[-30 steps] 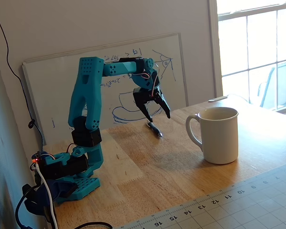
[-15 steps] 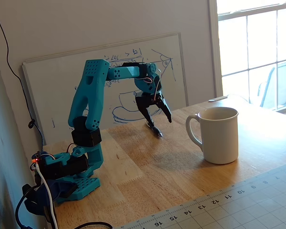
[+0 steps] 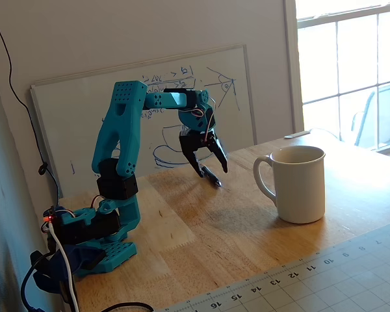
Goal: Grasp a pen and put it in a mug.
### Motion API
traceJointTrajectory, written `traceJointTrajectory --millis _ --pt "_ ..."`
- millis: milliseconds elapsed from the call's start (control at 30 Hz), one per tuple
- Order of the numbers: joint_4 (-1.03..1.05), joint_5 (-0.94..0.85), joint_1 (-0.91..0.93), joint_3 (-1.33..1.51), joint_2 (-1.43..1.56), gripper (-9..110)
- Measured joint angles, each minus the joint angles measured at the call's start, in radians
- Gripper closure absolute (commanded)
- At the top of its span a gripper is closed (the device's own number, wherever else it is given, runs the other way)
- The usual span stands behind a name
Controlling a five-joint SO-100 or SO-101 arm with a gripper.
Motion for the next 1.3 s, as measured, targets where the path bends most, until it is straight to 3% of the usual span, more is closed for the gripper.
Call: traceJointTrajectory --millis 300,633,1300 --pt "-0.012 0.000 0.002 0.051 0.006 79" --pt "-0.015 0.000 0.002 0.057 0.012 102" --pt "-0.008 -0.002 0.009 0.075 0.106 99"
